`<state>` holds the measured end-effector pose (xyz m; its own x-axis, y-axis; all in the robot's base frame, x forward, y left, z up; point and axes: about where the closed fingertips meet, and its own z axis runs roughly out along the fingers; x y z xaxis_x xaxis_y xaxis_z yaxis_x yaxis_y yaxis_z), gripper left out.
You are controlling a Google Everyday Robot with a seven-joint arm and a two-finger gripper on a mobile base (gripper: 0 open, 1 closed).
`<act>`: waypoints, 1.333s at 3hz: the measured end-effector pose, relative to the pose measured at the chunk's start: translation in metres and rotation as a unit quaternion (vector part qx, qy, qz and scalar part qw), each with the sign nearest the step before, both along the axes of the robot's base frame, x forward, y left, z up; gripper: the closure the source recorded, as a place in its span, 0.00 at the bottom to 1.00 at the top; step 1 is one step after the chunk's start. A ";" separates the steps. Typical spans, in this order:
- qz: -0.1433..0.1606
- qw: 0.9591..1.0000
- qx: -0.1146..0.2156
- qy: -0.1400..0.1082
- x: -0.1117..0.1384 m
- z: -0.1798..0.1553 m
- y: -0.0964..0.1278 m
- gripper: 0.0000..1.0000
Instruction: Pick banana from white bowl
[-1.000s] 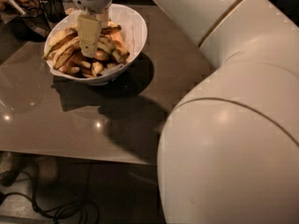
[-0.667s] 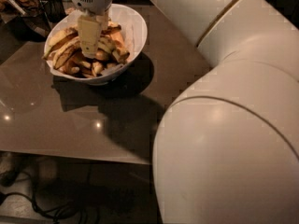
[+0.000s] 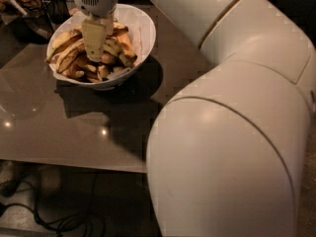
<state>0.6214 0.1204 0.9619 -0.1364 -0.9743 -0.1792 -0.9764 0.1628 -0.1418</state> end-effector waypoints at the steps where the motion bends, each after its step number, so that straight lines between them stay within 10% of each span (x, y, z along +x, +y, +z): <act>1: 0.002 1.000 -0.010 0.011 0.006 -0.015 0.006 0.37; 2: 0.004 1.000 -0.018 0.023 0.011 -0.030 0.010 0.39; 4: 0.005 1.000 0.002 0.002 0.022 -0.028 0.022 0.81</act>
Offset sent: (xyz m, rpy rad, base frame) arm -0.0133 -0.0172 -0.0448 -0.1721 0.1878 0.0133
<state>0.6436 0.1421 0.9341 -0.1276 -0.9748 -0.1829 -0.9786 0.1538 -0.1369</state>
